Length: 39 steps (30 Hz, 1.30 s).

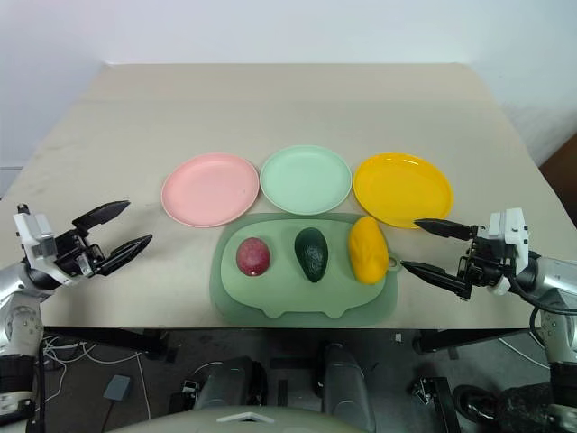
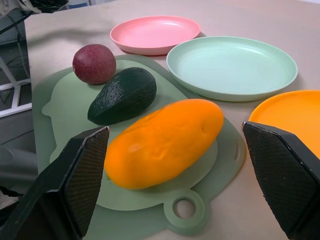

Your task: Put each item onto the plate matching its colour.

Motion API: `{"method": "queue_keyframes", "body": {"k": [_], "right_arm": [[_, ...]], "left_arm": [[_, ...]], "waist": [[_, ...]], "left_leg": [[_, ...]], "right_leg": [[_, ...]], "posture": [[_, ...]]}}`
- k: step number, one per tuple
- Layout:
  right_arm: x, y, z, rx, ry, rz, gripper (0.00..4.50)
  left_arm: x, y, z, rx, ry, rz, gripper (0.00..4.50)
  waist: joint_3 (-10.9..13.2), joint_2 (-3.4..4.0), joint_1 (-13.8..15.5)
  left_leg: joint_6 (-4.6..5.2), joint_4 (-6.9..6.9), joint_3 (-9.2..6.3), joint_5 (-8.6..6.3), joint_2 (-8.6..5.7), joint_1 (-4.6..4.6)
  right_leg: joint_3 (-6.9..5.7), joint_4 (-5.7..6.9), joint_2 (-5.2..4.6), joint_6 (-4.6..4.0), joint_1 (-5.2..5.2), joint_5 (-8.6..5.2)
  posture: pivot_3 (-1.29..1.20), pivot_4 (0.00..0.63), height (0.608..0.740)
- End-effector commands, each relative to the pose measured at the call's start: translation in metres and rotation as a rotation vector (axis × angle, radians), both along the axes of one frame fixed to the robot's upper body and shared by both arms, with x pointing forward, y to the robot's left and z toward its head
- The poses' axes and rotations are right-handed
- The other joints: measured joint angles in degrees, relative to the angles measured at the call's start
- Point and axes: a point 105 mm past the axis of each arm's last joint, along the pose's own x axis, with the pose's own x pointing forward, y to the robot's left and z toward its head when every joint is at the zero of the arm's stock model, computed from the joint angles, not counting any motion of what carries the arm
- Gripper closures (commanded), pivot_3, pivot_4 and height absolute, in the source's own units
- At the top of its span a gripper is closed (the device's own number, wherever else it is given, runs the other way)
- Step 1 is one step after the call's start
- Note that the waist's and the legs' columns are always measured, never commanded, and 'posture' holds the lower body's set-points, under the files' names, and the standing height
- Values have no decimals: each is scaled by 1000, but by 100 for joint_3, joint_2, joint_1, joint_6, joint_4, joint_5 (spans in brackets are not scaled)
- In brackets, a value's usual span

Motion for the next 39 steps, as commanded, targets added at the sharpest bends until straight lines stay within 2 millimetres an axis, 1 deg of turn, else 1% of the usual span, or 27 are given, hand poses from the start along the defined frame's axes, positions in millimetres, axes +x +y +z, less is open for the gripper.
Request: {"method": "queue_keyframes", "body": {"k": [1, 6, 13, 18, 23, 27, 32, 34, 37, 39], "right_arm": [[1, 0, 9, -5, -29, 19, 0], [3, -4, 9, -12, -28, 23, 0], [9, 6, 23, -3, -63, 59, 0], [2, 19, 28, 6, -60, 73, 0], [-3, 36, 27, -23, -6, 54, 0], [-1, 52, 20, -94, 109, -5, 0], [5, 64, 20, -141, 138, -75, 0], [10, 65, 19, -162, 141, -101, 0], [20, 62, 13, -187, 176, -177, 0], [22, 62, 9, -196, 189, -196, 0]], "left_arm": [[-7, 4, 12, 17, -56, 9, 9], [-11, 1, 8, 19, -50, 8, 9], [-13, -3, 9, -9, -72, 0, 9], [-15, -6, 8, 10, -67, -46, 9], [-11, -13, 13, 63, -75, -126, 9], [-6, -22, 15, 65, -85, -163, 9], [0, -33, 15, 31, -92, -177, 9], [1, -37, 13, 23, -89, -183, 9], [2, -41, 11, 17, -87, -186, 9], [3, -41, 10, 13, -87, -184, 9]], "waist": [[0, 0, 0], [0, 0, 1], [0, 0, 1], [0, 0, 6], [0, 0, 9], [-1, 1, 1], [-1, 0, 0], [0, 0, 0], [0, -1, -2], [0, -2, 2]], "left_leg": [[0, 0, 0, 0, 0, 0], [0, 0, 0, 0, 0, 0], [0, 0, 1, 0, 1, 0], [0, 0, 1, 0, 1, -1], [0, 0, -2, 0, 1, -2], [0, 0, -3, 0, 1, -3], [0, 0, -3, 0, 1, -5], [0, 0, -4, 0, 0, -6], [0, 0, -3, 0, 0, -6], [0, 0, -4, 0, -1, -8]], "right_leg": [[0, 0, 0, 0, 0, 0], [0, 0, -1, 0, 0, 0], [0, 0, 1, 0, -1, 0], [-1, 0, 0, 0, -1, 0], [-1, 1, -1, 0, -2, 0], [1, 1, -1, 0, -3, -1], [1, 0, 0, 0, -5, 0], [1, 0, 0, 0, -5, 0], [1, -1, 1, 0, -5, -1], [1, -1, 1, -1, -6, -1]], "posture": [[0, 150, 733], [0, 150, 733], [0, 150, 733], [0, 150, 733], [0, 150, 733], [0, 150, 733], [0, 150, 733], [0, 150, 733], [0, 150, 733], [0, 150, 733]]}}
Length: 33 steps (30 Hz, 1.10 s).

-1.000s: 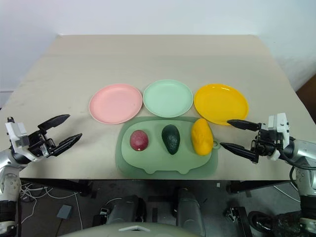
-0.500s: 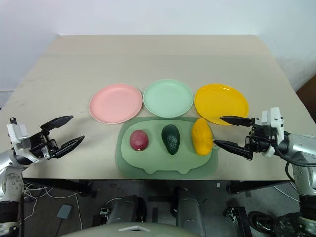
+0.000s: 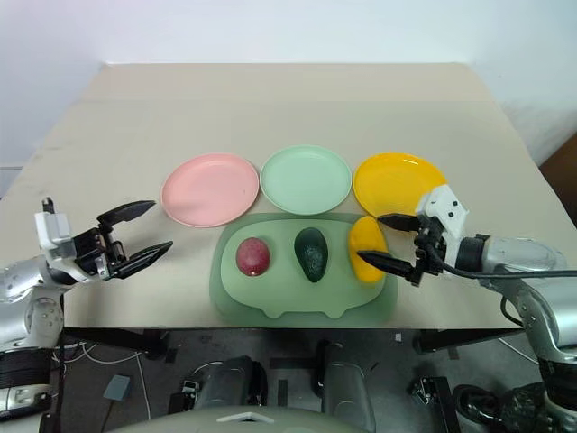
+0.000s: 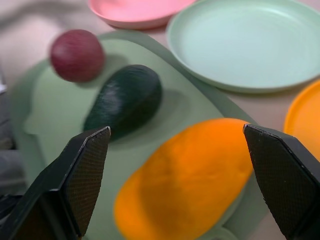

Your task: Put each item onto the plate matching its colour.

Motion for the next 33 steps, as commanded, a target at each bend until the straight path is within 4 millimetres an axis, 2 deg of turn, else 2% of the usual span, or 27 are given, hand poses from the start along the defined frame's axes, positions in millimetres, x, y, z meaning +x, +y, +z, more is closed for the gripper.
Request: {"method": "queue_keyframes", "body": {"k": [1, 11, 16, 25, 28, 31, 33], "right_arm": [[3, 1, 1, -33, -12, -29, 0], [3, 7, -20, -49, 45, -58, 0], [7, 3, -32, -76, 67, -101, 0], [11, 4, -40, -82, 73, -116, 0], [11, 2, -45, -97, 74, -121, 647], [13, 2, -46, -92, 73, -128, 1508], [16, 2, -44, -86, 67, -133, 1559]], "left_arm": [[0, -1, 6, 16, -39, 3, 9], [-3, -4, -1, -9, -27, 13, 9], [-3, -9, -4, -31, -28, 20, 9], [-2, -18, -6, -53, -27, 21, 9], [-2, -23, -7, -63, -26, 17, 0], [-2, -26, -7, -73, -25, 15, 0], [-1, -28, -7, -79, -28, 16, 0]], "waist": [[0, -1, 4], [0, -2, 1], [-3, -7, 0], [-12, -22, 0], [-12, -22, 1], [-13, -23, 0], [-13, -24, -1]], "left_leg": [[0, 0, -1, 0, 0, -1], [0, 0, -2, 0, 0, -2], [0, 0, -2, 0, 0, -1], [1, 1, -5, 0, 1, 1], [1, 1, -5, 0, 0, 1], [1, 1, -4, 0, 0, 1], [1, 1, -5, 0, 0, 2]], "right_leg": [[-1, 0, 0, 0, 0, 0], [-1, -1, 0, 1, 0, 0], [-1, -1, 0, 1, 1, 0], [-1, -2, 0, 1, 4, -1], [-1, -3, 0, 1, 4, -1], [-1, -2, 0, 1, 4, -1], [-1, -2, 1, 1, 4, -1]], "posture": [[0, 150, 733], [0, 150, 733], [0, 150, 733], [0, 150, 733], [0, 150, 733], [0, 150, 733], [0, 150, 733]]}}
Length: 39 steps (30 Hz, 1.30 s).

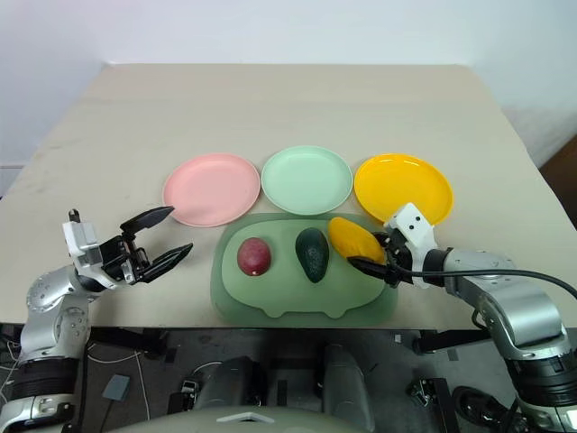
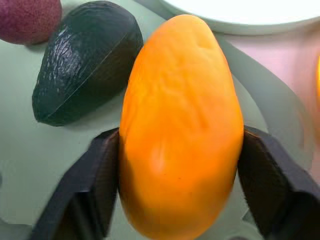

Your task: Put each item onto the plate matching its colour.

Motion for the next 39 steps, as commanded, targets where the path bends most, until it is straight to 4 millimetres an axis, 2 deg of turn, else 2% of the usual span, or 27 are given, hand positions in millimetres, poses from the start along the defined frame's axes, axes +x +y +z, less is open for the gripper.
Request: {"method": "queue_keyframes", "body": {"k": [1, 5, 9, 11, 13, 16, 18, 22, 23, 27, 29, 33, 37, 39], "right_arm": [[8, -9, -1, -23, -12, -59, 1559], [15, -11, 18, 35, -51, -76, 1559], [32, -19, 58, 156, -125, -130, 1559], [41, -26, 72, 170, -162, -165, 1559], [54, -37, 77, 169, -163, -228, 1559], [84, -66, 72, 42, -188, -387, 1559], [97, -76, 67, -19, -167, -436, 1559], [105, -85, 61, -65, -139, -453, 232], [106, -85, 60, -71, -138, -448, 17], [103, -86, 63, -71, -133, -421, 17], [99, -84, 71, -55, -142, -386, 17], [72, -62, 97, 16, -142, -223, 17], [43, -38, 112, 50, -140, -101, 17], [30, -27, 113, 58, -122, -50, 17]], "left_arm": [[-1, -6, 8, 4, -48, -3, 0], [1, -7, 9, 1, -52, 1, 0], [3, -7, 10, -1, -53, 1, 0], [3, -7, 10, -2, -53, 0, 0], [4, -7, 10, -2, -53, -1, 0], [5, -6, 7, 10, -43, -19, 0], [7, -5, 7, 14, -46, -24, 0], [9, -4, 8, 13, -55, -21, 0], [9, -4, 7, 13, -55, -21, 0], [8, -4, 5, 15, -51, -20, 0], [7, -3, 5, 17, -51, -17, 0], [6, -2, 7, 20, -55, -12, 0], [5, -1, 9, 26, -57, -13, 0], [5, 0, 9, 33, -55, -16, 0]], "waist": [[0, -1, -1], [0, 0, 1], [1, 2, -3], [2, 2, -12], [1, 2, -11], [1, 2, -7], [2, 3, -13], [3, 5, -17], [3, 6, -19], [4, 7, -30], [4, 7, -35], [10, 18, -18], [9, 16, -11], [9, 16, -10]], "left_leg": [[0, 0, 0, 0, 0, 0], [0, 0, 0, 0, 0, -1], [0, 0, 1, 0, -1, -5], [0, -1, 1, 0, -1, -4], [0, -3, 1, 0, 0, -5], [1, -2, 5, 0, -3, -8], [1, 0, 11, 0, -6, -6], [1, -6, 15, 1, -6, -12], [1, -7, 15, 1, -5, -12], [1, -6, 20, 0, -4, -12], [1, -6, 19, 0, -2, -10], [2, -7, 10, 0, -1, -13], [3, -6, 4, -1, 3, -11], [3, -6, 2, -1, 5, -11]], "right_leg": [[0, 0, 0, 0, 0, 0], [0, 0, 0, 0, -1, 0], [0, 0, -1, 0, -4, 1], [0, 0, 2, -1, -6, 1], [-1, 0, 4, -2, -6, 0], [-1, 0, 0, -2, -6, 1], [0, 1, -2, -1, -5, 2], [-5, 1, 2, -3, -10, 1], [-5, 2, 3, -2, -12, 1], [-4, 1, 0, 0, -11, 3], [-4, 1, -1, 0, -11, 3], [-3, 1, -2, 0, -14, 2], [-3, 0, -1, 0, -13, 2], [-3, 0, -2, 0, -13, 1]], "posture": [[0, 150, 733], [0, 150, 733], [0, 150, 733], [0, 150, 733], [0, 150, 733], [0, 150, 733], [0, 150, 733], [0, 150, 733], [0, 150, 733], [0, 150, 733], [0, 150, 733], [0, 150, 733], [0, 150, 733], [0, 150, 733]]}}
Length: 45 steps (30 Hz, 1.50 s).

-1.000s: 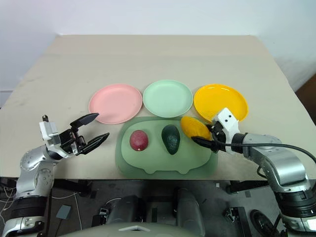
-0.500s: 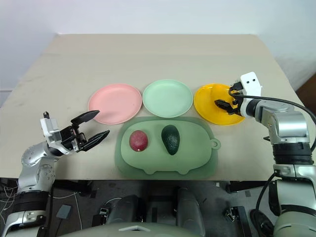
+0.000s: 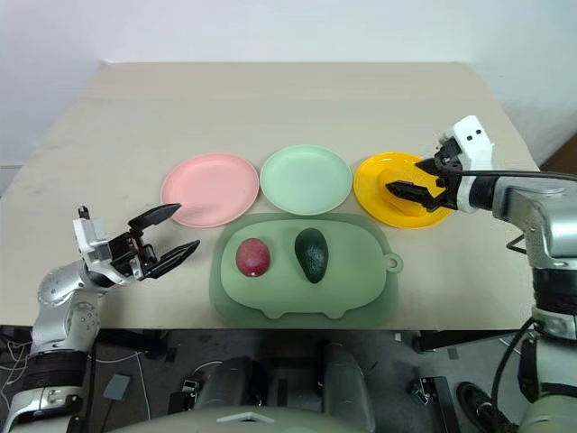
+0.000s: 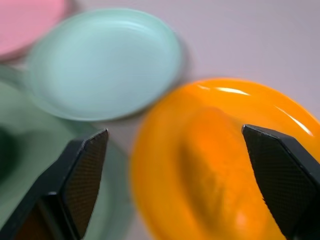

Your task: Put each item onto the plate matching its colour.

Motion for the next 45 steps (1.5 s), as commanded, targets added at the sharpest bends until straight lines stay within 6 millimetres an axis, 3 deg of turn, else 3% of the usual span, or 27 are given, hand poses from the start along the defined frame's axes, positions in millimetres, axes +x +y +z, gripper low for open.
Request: {"method": "queue_keyframes", "body": {"k": [1, 5, 10, 16, 22, 33, 37, 45], "right_arm": [[-27, 22, 15, 7, -11, 117, 17], [-52, 43, 5, 4, 41, 228, 17], [-73, 54, -23, -12, 157, 292, 17], [-71, 70, -26, 96, 226, 267, 17], [-58, 96, -39, 164, 286, 151, 17], [-39, 129, -38, 171, 238, 64, 17], [-42, 141, -52, 115, 261, 68, 17], [-45, 142, -77, 60, 313, 42, 17]], "left_arm": [[-2, 3, 10, 29, -34, -5, 0], [-4, 6, 12, 47, -28, -20, 0], [-4, 10, 12, 76, -18, -40, 0], [-2, 11, 13, 76, -20, -44, 0], [-2, 10, 11, 73, -19, -34, 0], [-4, 5, 12, 65, -17, -31, 0], [-6, 4, 13, 62, -14, -27, 0], [-8, 3, 14, 58, -12, -13, 0]], "waist": [[0, 0, 0], [0, 0, 5], [1, -3, 11], [0, -6, -8], [-1, -7, -5], [-1, -5, -23], [-1, -4, -52], [-1, -4, -77]], "left_leg": [[0, 0, 0, 0, 1, 0], [1, -1, -3, -1, 2, -2], [1, 0, -3, -1, 0, -3], [1, 0, -2, -1, 0, 0], [1, 0, -1, -1, 0, -2], [1, -1, 2, -1, -3, -10], [1, -2, 2, -1, -3, -9], [1, -3, 1, -1, -3, -9]], "right_leg": [[0, 0, 0, 0, 0, 0], [0, -2, -1, 0, -1, -1], [0, -5, -1, 1, 0, -2], [2, -4, 3, -1, -2, -2], [2, -1, 2, -2, -3, -1], [3, 3, 1, -2, -11, 0], [3, 3, 2, -2, -11, 0], [3, 3, 2, -1, -11, 0]], "posture": [[0, 150, 733], [0, 150, 733], [0, 150, 733], [0, 150, 733], [0, 150, 733], [0, 150, 733], [0, 150, 733], [0, 150, 733]]}}
